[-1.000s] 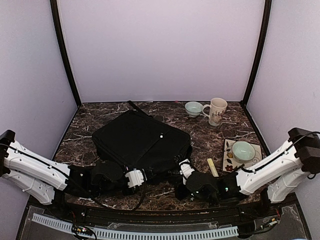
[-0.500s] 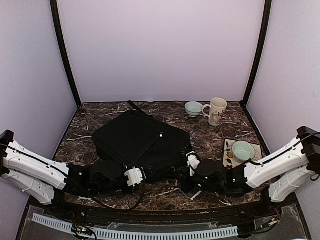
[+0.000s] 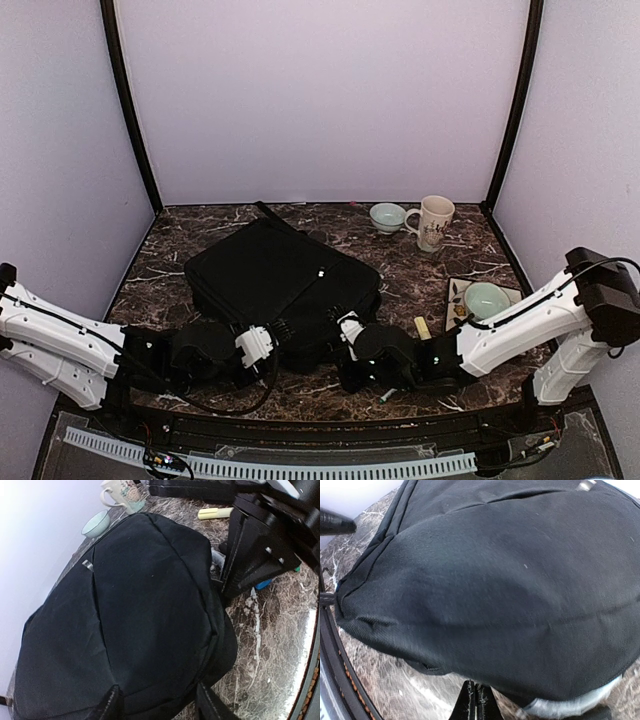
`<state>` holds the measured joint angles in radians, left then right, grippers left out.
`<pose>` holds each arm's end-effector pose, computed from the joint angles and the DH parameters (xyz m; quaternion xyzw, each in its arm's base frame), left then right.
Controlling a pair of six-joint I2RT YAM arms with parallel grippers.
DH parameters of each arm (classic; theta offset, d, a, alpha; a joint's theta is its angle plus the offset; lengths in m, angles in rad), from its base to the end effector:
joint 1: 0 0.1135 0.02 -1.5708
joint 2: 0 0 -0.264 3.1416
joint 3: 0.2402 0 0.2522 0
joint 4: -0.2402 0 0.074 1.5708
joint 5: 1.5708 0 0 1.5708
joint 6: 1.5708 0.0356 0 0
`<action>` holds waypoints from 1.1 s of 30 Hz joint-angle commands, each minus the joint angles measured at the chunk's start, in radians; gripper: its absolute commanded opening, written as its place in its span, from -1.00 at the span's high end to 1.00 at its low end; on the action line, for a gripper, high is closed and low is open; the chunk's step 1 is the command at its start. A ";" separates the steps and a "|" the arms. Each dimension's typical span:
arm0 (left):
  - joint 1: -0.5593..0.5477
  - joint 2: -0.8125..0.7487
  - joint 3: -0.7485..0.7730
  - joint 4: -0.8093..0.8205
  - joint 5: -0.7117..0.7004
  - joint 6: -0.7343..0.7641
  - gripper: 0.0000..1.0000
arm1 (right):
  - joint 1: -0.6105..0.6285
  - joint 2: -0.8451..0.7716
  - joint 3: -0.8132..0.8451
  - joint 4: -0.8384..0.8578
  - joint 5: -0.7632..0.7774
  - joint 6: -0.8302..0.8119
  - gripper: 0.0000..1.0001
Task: Pack the student bag
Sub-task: Zip the student bag into the largest pocket of the bag.
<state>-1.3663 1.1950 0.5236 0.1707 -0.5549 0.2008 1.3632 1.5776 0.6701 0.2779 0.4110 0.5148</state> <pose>0.0678 -0.2348 0.2036 0.4850 0.6847 -0.0731 0.5391 0.0770 0.2966 0.1586 -0.2748 0.8333 0.2508 0.4089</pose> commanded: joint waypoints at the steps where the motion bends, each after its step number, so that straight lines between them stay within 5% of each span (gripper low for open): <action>1: -0.001 -0.082 0.023 -0.074 -0.099 -0.159 -0.47 | 0.019 0.072 0.111 -0.005 0.017 -0.045 1.00; 2: 0.000 -0.105 0.017 -0.077 -0.143 -0.207 -0.75 | 0.019 0.084 0.132 -0.009 0.014 -0.050 1.00; 4: 0.000 -0.148 0.009 -0.110 -0.201 -0.286 -0.95 | 0.022 0.098 0.147 -0.011 0.009 -0.054 1.00; 16: -0.001 -0.429 -0.125 -0.084 0.068 -0.424 -0.97 | 0.022 0.039 0.094 -0.010 0.034 -0.027 1.00; 33: 0.000 -0.045 -0.036 0.099 0.129 -0.395 -0.80 | 0.029 0.023 0.085 -0.004 0.014 -0.024 1.00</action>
<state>-1.3663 1.1049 0.4465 0.1581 -0.4335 -0.2188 1.3811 1.6356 0.7616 0.2302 0.4191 0.4847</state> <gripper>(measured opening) 0.903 0.007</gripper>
